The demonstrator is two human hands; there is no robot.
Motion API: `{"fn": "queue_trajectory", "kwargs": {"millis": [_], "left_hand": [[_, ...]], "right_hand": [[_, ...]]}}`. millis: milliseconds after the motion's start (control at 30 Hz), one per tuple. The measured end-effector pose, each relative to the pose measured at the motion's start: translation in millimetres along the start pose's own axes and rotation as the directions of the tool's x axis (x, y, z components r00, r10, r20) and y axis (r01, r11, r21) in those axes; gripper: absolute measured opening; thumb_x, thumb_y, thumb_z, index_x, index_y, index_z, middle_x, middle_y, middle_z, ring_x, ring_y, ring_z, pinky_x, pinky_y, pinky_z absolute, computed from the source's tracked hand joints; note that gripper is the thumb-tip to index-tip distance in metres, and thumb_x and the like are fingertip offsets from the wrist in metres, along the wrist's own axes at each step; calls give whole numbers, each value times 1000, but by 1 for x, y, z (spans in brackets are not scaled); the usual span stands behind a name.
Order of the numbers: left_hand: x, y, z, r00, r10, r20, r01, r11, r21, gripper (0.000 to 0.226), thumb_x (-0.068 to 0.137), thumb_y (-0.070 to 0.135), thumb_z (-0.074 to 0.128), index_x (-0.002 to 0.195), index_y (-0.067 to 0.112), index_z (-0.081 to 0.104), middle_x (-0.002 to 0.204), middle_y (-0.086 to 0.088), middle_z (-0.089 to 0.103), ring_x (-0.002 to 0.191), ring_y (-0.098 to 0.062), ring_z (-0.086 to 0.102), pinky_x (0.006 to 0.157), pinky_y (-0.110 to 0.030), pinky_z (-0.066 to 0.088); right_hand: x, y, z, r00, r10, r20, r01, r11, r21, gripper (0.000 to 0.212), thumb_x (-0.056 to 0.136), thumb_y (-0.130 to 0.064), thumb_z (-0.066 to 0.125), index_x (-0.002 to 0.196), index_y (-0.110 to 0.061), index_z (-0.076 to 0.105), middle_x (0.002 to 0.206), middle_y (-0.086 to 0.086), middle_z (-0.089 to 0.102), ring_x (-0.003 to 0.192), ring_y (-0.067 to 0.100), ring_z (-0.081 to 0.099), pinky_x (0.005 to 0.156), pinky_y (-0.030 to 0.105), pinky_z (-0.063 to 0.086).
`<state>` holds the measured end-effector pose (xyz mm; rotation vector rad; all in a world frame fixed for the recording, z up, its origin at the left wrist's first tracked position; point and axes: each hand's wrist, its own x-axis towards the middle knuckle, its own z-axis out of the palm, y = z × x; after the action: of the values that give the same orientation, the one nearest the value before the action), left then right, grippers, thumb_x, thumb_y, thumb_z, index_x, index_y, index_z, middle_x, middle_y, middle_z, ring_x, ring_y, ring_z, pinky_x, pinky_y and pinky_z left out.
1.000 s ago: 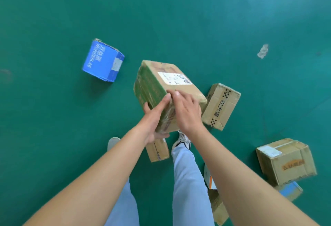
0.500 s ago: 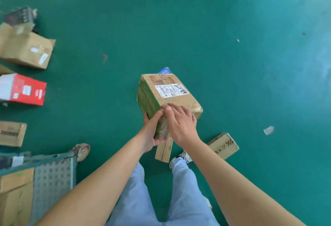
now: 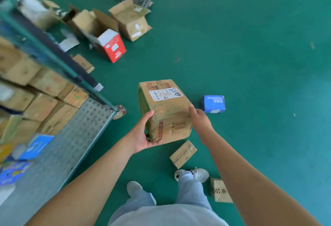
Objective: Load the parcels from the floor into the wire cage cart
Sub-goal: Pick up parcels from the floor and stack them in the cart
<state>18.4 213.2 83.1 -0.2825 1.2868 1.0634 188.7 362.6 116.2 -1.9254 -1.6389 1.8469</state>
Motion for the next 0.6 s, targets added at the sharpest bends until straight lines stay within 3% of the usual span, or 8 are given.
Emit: {"fn": "queue_trajectory", "kwargs": {"millis": [100, 200, 367, 600], "left_hand": [[-44, 3, -77, 998, 58, 18, -55, 989, -140, 84, 69, 66, 81, 137, 26, 52, 136, -32, 55, 119, -51, 61, 99, -58, 55], [-91, 4, -146, 993, 116, 18, -108, 967, -232, 79, 73, 67, 76, 136, 25, 53, 135, -31, 57, 121, -51, 59, 102, -58, 52], [-170, -2, -251, 983, 177, -39, -180, 919, -352, 81, 71, 66, 75, 134, 22, 52, 135, -28, 59, 123, -49, 58, 106, -61, 48], [-256, -30, -362, 947, 271, -170, -320, 799, -509, 75, 70, 71, 77, 131, 33, 56, 134, -18, 66, 125, -46, 60, 110, -69, 38]], "right_hand": [[-41, -22, 69, 995, -7, 104, -1, 997, 78, 53, 99, -70, 38, 131, -29, 44, 121, -2, 51, 112, 21, 45, 95, 42, 30], [-76, -39, 142, 976, -2, 218, -21, 994, 103, 54, 94, -76, 40, 128, -35, 40, 111, -7, 51, 111, 22, 46, 100, 49, 29], [-131, -66, 260, 937, -22, 348, 4, 999, 54, 66, 88, -80, 47, 129, -29, 40, 116, -3, 59, 100, 14, 56, 90, 45, 48], [-202, -96, 394, 877, -63, 476, 132, 985, -113, 62, 93, -76, 45, 128, -26, 40, 116, 3, 62, 101, 23, 64, 72, 38, 51]]}}
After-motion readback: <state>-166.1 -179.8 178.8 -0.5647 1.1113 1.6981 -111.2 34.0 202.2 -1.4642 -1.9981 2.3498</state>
